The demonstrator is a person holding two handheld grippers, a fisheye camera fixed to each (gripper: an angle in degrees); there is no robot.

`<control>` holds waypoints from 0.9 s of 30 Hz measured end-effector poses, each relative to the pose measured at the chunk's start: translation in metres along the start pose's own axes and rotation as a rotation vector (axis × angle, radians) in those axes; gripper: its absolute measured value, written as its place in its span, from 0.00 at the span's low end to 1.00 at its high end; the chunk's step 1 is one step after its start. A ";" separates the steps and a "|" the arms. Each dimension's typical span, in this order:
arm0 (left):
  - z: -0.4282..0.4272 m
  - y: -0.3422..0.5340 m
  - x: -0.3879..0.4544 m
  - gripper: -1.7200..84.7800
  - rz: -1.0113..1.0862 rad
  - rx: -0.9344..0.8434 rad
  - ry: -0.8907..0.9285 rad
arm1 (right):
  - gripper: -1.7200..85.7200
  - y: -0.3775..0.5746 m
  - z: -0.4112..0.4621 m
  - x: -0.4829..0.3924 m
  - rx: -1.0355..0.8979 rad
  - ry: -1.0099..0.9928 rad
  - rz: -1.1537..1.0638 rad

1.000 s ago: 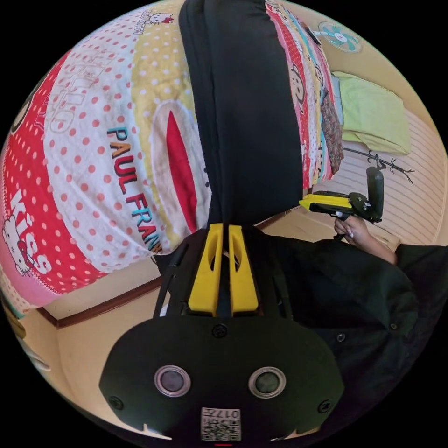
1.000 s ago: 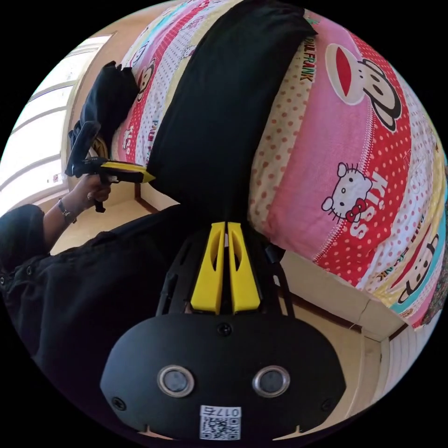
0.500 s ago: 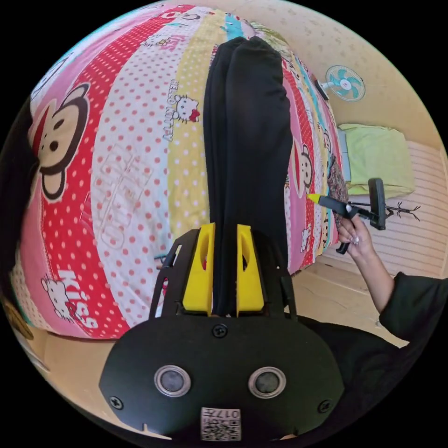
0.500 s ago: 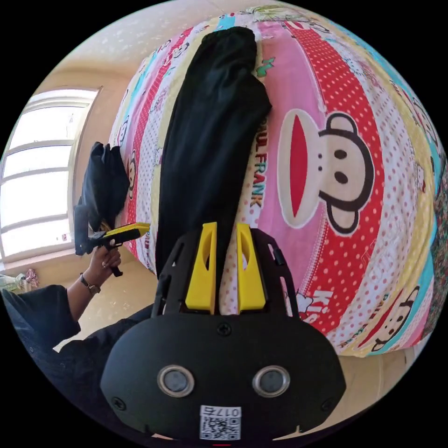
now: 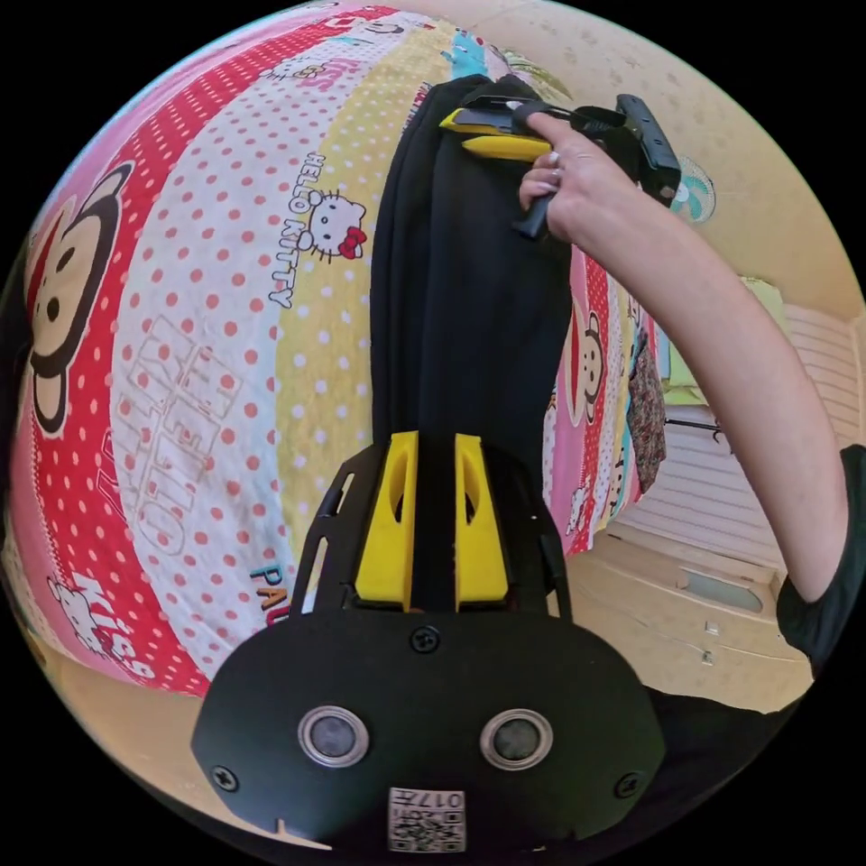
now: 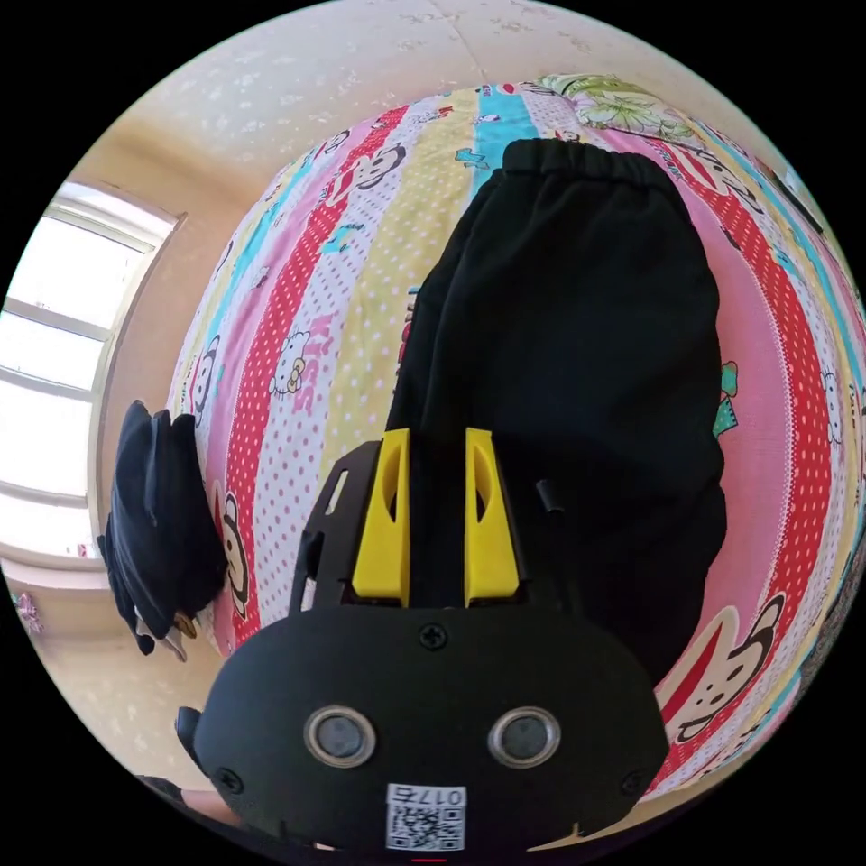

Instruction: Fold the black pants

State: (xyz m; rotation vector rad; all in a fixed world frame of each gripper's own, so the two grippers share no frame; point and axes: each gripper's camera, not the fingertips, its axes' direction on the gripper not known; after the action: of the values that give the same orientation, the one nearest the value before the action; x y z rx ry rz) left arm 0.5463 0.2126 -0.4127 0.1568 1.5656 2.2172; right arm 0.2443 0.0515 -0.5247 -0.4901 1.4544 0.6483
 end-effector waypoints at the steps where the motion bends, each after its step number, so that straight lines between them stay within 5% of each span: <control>1: 0.003 0.005 -0.002 0.08 -0.010 -0.002 0.002 | 0.10 0.001 0.000 -0.001 0.007 0.030 0.001; 8: -0.011 0.021 -0.011 0.03 0.025 0.079 0.072 | 0.05 0.004 -0.023 -0.012 0.156 -0.123 -0.006; 16: 0.001 0.022 -0.040 0.07 -0.045 0.050 0.121 | 0.08 0.001 0.001 0.006 0.039 -0.169 -0.025; 22: -0.005 0.030 -0.082 0.17 -0.077 0.137 0.306 | 0.14 0.095 -0.059 0.087 0.054 -0.285 -0.088; 27: 0.026 0.029 -0.092 0.17 0.054 -0.024 0.400 | 0.17 0.229 -0.036 0.188 -0.205 -0.404 0.078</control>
State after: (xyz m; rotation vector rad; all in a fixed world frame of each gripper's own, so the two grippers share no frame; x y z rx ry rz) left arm 0.6308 0.1910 -0.3633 -0.2726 1.7481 2.4168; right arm 0.0642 0.2166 -0.6961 -0.4319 1.0347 0.9078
